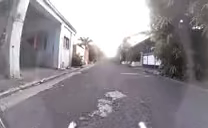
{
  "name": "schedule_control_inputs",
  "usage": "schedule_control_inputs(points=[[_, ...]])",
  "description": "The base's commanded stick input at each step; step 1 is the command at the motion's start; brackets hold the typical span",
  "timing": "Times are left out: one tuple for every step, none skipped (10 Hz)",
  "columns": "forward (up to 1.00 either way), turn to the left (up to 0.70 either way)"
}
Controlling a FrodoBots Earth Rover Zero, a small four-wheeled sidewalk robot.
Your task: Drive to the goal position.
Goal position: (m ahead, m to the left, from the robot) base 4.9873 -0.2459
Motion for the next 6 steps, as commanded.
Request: schedule_control_inputs(points=[[0.70, 0.00], [0.70, 0.00], [0.70, 0.00], [0.70, 0.00], [0.70, 0.00], [0.70, 0.00]])
